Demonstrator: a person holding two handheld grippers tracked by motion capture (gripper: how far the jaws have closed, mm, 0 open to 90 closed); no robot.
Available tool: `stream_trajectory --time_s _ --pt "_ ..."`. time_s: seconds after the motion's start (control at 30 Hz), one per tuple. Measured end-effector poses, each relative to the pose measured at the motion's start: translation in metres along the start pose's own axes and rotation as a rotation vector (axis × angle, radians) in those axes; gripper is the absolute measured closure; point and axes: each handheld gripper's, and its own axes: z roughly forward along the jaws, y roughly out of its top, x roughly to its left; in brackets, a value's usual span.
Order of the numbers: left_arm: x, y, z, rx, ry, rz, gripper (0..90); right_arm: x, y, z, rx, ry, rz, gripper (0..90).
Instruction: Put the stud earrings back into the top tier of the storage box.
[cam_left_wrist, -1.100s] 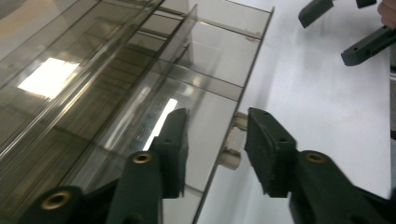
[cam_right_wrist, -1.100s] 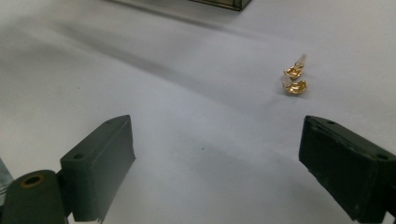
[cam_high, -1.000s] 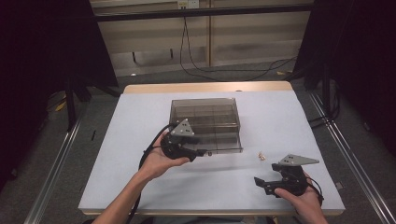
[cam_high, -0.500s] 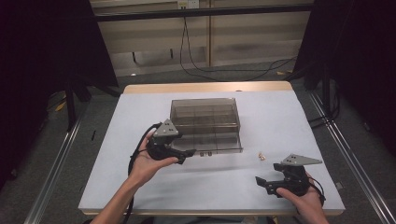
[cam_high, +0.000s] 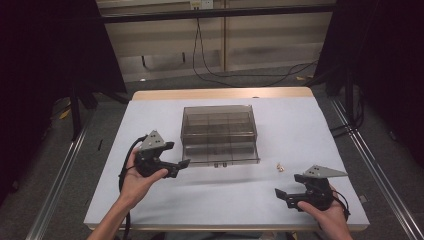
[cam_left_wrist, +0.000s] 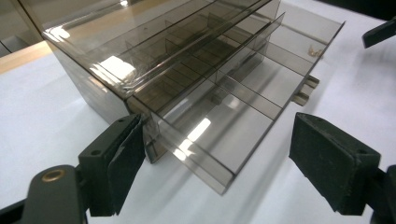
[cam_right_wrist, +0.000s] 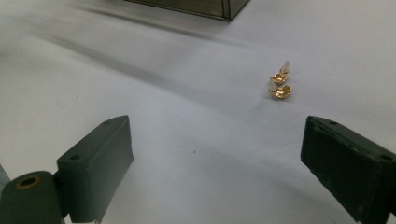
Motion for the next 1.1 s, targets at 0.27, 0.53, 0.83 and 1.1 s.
stream_trajectory --time_s 0.27,0.53,0.83,1.1 --pt "0.001 -0.015 -0.019 0.003 0.009 0.009 16.5 -0.001 0.003 0.003 -0.006 -0.004 -0.003 9.0" --pt "0.002 -0.04 -0.032 0.004 0.054 -0.024 13.1 -0.006 0.007 0.001 0.004 0.009 0.003 14.8" --pt "-0.002 -0.066 -0.04 0.039 0.057 -0.087 9.5 -0.008 0.015 0.001 0.008 0.006 -0.02 17.2" --pt "-0.02 -0.077 -0.049 0.035 0.069 -0.035 7.3 -0.014 0.02 0.002 0.044 0.034 -0.043 21.3"
